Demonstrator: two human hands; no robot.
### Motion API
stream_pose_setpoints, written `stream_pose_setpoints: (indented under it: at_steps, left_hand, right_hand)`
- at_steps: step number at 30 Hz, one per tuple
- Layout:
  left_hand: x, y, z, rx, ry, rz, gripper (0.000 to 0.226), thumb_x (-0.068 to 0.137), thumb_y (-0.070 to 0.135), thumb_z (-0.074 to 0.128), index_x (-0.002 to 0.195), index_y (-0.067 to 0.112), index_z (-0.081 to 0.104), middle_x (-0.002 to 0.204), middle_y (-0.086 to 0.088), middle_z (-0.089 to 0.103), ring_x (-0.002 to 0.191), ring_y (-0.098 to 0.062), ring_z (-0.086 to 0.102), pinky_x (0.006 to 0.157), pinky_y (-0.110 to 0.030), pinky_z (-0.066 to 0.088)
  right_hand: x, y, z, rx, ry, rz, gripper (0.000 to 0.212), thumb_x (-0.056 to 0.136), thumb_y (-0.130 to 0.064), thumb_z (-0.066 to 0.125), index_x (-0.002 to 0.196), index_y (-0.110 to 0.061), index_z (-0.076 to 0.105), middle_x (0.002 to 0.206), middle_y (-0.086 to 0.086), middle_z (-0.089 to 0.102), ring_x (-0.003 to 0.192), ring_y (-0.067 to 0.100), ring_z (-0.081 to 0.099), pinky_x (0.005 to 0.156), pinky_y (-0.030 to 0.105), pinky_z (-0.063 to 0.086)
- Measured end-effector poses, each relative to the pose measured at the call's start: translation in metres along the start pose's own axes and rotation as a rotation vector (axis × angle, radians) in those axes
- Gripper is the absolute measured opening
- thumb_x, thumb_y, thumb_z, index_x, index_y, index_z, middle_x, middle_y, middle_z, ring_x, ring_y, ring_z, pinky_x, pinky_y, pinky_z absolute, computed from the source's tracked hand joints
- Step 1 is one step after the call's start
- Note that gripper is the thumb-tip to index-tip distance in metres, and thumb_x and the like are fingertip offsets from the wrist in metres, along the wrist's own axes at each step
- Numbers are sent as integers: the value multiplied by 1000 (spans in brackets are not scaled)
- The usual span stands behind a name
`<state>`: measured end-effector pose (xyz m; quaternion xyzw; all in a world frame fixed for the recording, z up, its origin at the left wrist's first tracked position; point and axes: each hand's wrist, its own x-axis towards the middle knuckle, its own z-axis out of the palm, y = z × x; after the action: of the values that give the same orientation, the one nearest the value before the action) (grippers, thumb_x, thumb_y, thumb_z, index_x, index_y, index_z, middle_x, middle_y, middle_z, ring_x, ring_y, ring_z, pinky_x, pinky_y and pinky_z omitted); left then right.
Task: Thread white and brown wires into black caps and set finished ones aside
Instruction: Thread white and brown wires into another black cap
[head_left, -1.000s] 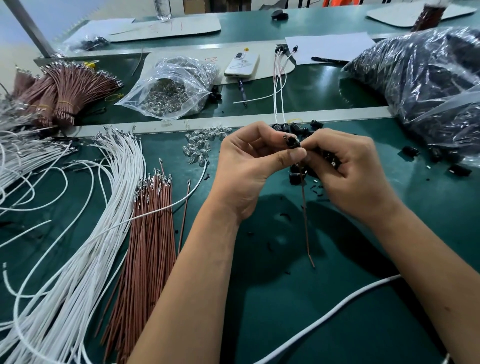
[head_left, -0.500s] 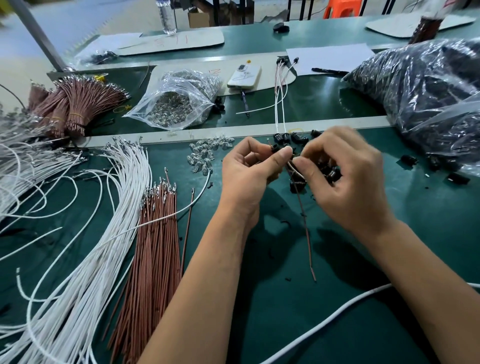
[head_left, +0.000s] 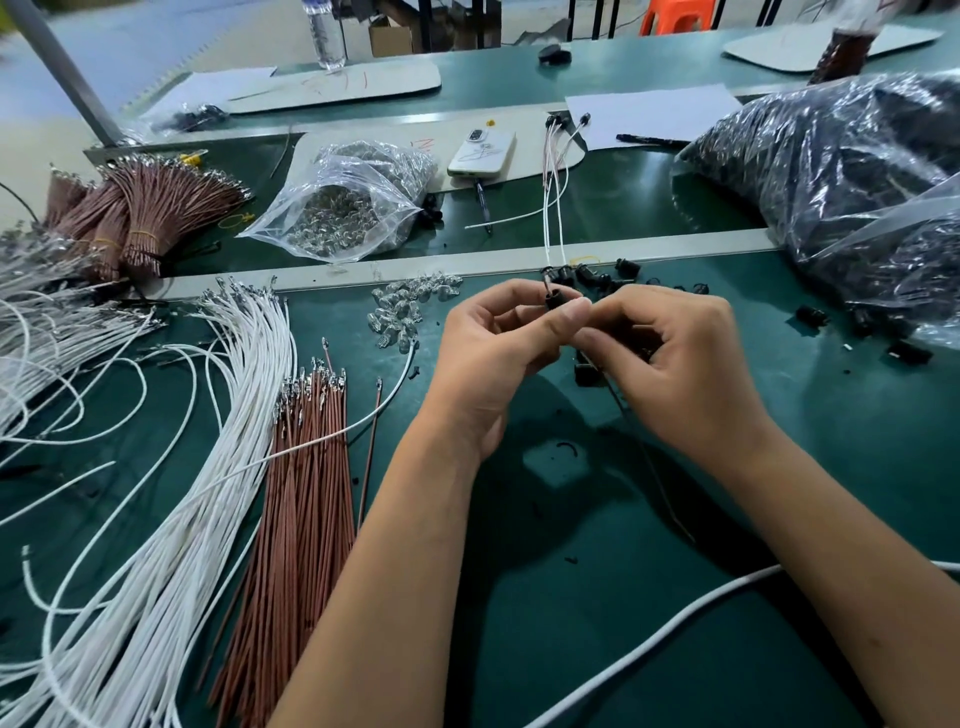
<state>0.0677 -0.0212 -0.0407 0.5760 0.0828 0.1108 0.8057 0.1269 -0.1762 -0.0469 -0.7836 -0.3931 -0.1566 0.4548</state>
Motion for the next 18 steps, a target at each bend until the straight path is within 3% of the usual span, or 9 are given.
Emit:
stream_pose_setpoints:
  at_steps: [3, 5, 8, 11, 18]
  left_hand:
    - [0, 3, -7, -11, -67, 8, 15, 76, 9, 77, 91, 13, 75, 76, 0, 71, 70, -11, 64, 78, -27, 50]
    - [0, 3, -6, 21, -57, 54, 15, 75, 7, 78, 85, 19, 76, 76, 0, 71, 69, -10, 64, 74, -24, 52]
    - [0, 1, -4, 97, -16, 187, 24, 75, -4, 81, 82, 17, 74, 78, -2, 69, 70, -14, 62, 70, -22, 52]
    - [1, 0, -4, 122, -15, 274, 25, 72, -4, 83, 81, 16, 73, 82, -5, 70, 75, -22, 60, 76, -28, 54]
    - [0, 0, 1, 152, -58, 391, 28, 66, -10, 84, 81, 8, 69, 80, -6, 69, 80, -21, 63, 78, -31, 55]
  right_hand:
    - [0, 2, -1, 146, -14, 96, 6, 94, -14, 76, 89, -10, 76, 78, -4, 73, 69, 7, 67, 66, 21, 52]
    - [0, 3, 0, 173, -41, 105, 6, 97, -12, 73, 91, -12, 74, 79, -3, 72, 69, 11, 66, 64, 25, 53]
    - [0, 5, 1, 113, -50, 44, 8, 99, -12, 71, 93, -8, 72, 80, -2, 68, 71, 14, 65, 65, 30, 53]
    - [2, 5, 1, 43, -25, -26, 9, 99, -11, 70, 93, -4, 71, 82, -1, 65, 75, 16, 62, 68, 26, 49]
    - [3, 5, -2, -73, -5, -115, 6, 94, 4, 70, 97, -1, 73, 86, 4, 63, 74, 19, 57, 68, 30, 47]
